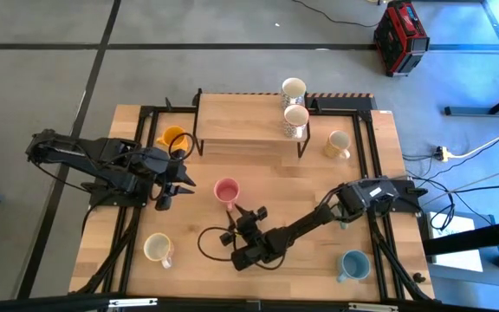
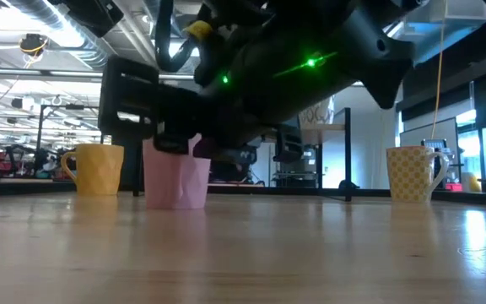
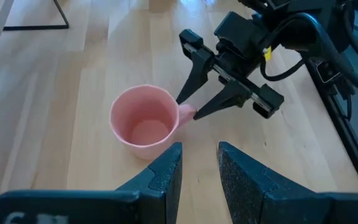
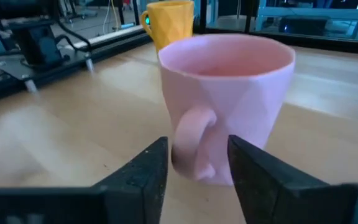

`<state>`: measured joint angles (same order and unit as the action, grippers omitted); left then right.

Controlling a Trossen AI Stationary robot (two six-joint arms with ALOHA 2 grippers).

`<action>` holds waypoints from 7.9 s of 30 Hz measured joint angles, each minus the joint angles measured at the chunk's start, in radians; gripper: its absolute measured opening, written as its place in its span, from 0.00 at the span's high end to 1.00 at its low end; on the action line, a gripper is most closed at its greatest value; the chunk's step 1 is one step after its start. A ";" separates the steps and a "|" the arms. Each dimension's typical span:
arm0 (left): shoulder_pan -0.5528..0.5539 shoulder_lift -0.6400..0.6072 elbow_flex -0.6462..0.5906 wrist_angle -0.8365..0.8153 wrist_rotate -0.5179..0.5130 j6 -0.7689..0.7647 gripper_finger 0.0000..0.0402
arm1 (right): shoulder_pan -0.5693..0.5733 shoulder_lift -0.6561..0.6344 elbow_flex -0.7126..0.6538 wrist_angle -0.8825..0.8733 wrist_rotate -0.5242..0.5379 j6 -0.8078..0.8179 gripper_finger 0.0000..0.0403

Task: Place coffee mugs
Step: Put the pink mug on the shelf

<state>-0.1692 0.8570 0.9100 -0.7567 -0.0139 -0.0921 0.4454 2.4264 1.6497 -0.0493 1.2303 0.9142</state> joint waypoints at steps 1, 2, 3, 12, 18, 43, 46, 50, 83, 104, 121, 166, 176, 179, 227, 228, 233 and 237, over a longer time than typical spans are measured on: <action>0.000 0.000 0.000 0.000 0.000 0.000 0.76 | 0.000 0.000 0.000 -0.003 -0.001 -0.006 0.64; 0.000 0.000 0.000 0.000 0.000 0.000 0.76 | -0.002 0.000 0.000 -0.004 -0.003 -0.006 0.66; 0.000 0.000 0.000 0.000 0.000 -0.001 0.76 | -0.005 0.000 0.000 -0.004 -0.004 -0.006 0.68; 0.000 0.000 0.000 0.000 -0.001 -0.002 0.76 | -0.017 0.023 0.000 0.004 -0.070 -0.006 0.83; 0.000 0.000 0.000 0.000 -0.003 -0.002 0.76 | -0.014 0.023 0.000 0.005 -0.052 -0.033 0.94; 0.001 -0.113 0.047 -0.015 -0.084 -0.010 0.76 | -0.034 -0.186 0.001 -0.014 0.048 -0.313 0.94; 0.001 -0.132 0.051 -0.017 -0.117 -0.010 0.76 | -0.062 -0.223 0.000 -0.021 0.060 -0.367 0.94; 0.001 -0.147 0.051 -0.021 -0.145 -0.011 0.76 | -0.115 -0.270 0.001 -0.020 0.069 -0.437 0.94; 0.133 -0.144 0.051 0.020 -0.232 0.121 0.76 | -0.490 -0.298 0.007 -0.031 0.166 -0.519 0.94; 0.132 -0.144 0.051 0.016 -0.228 0.122 0.76 | -0.578 -0.297 0.008 -0.290 0.057 -0.216 0.94; 0.132 -0.144 0.051 0.016 -0.228 0.123 0.76 | -0.599 -0.297 0.009 -0.352 0.044 -0.145 0.94; 0.132 -0.144 0.051 0.018 -0.228 0.131 0.76 | -0.587 -0.297 0.129 -0.563 -0.020 -0.108 0.70; 0.132 -0.144 0.051 0.018 -0.228 0.131 0.76 | -0.582 -0.297 0.204 -0.722 -0.114 -0.049 0.70; 0.132 -0.144 0.051 0.018 -0.228 0.131 0.76 | -0.576 -0.297 0.220 -0.770 -0.156 -0.020 0.70; 0.132 0.092 0.051 0.226 -0.156 -0.164 0.58 | 0.061 -0.820 -0.130 -1.337 -0.456 0.363 0.70; 0.132 0.113 0.051 0.267 -0.156 -0.167 0.58 | 0.073 -0.868 -0.192 -1.280 -0.456 0.365 0.70; 0.148 0.202 0.051 0.387 -0.163 -0.171 0.58 | 0.115 -1.059 -0.450 -1.008 -0.456 0.347 0.70; 0.213 0.277 0.107 0.396 -0.175 -0.168 0.58 | 0.110 -1.135 -0.549 -0.919 -0.463 0.296 0.70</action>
<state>0.0440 1.1340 1.0173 -0.3605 -0.1892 -0.2598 0.5559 1.2912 1.1007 -0.9682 0.7672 1.2105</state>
